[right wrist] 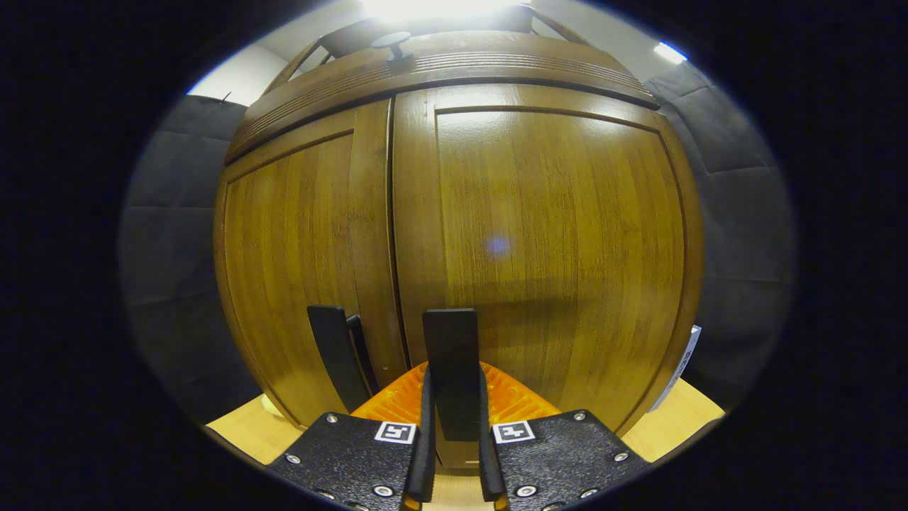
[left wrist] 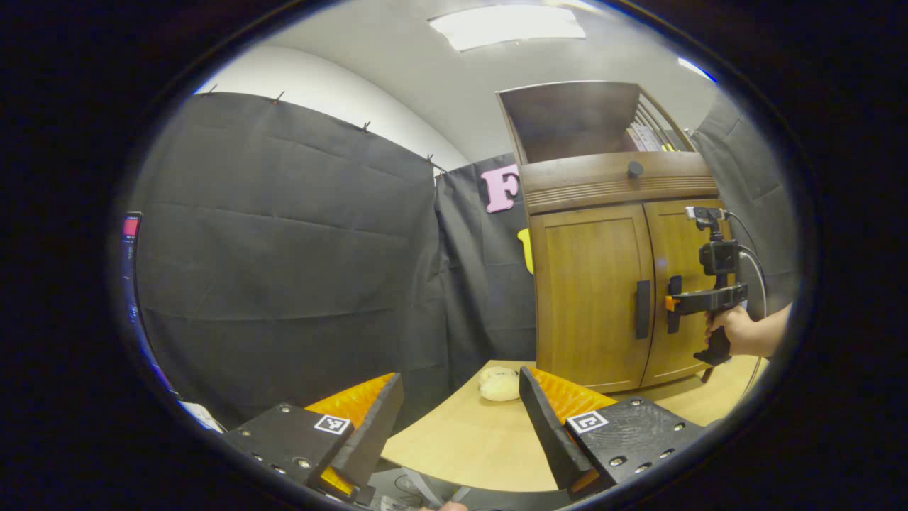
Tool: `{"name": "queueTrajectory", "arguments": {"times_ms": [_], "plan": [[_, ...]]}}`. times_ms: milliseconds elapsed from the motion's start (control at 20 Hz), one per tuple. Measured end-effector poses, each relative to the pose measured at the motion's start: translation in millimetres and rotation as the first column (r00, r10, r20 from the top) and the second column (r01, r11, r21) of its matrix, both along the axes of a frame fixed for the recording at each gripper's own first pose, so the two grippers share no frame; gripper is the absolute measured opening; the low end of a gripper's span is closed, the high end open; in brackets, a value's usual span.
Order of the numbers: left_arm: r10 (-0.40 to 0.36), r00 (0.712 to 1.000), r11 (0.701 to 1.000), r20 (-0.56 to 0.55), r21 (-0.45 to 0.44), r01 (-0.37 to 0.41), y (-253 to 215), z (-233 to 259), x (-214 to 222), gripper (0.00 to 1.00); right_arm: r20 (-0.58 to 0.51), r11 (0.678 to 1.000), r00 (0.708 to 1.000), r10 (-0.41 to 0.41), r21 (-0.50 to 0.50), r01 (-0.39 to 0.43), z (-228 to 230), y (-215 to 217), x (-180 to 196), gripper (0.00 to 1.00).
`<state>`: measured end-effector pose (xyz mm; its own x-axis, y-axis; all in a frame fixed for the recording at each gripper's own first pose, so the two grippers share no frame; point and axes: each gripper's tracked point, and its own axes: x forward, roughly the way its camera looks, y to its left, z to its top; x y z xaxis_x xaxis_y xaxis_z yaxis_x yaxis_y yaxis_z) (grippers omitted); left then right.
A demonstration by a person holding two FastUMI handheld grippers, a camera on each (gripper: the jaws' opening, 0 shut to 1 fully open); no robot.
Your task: Open the right door of the double-door shoe cabinet with the right hand, and open the left door with the left hand.
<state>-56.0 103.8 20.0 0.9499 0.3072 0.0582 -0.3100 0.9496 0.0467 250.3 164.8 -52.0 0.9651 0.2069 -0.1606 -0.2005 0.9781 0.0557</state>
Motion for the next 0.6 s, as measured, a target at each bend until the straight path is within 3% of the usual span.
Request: {"name": "queueTrajectory", "arguments": {"times_ms": [600], "plan": [[-0.068, 0.998, 0.998, 0.014, -0.006, 0.068, -7, 1, 4, 1.0, 0.005, 1.0, 1.0, 0.026, 0.004, -0.026, 4, -11, -37, 0.24]]}}
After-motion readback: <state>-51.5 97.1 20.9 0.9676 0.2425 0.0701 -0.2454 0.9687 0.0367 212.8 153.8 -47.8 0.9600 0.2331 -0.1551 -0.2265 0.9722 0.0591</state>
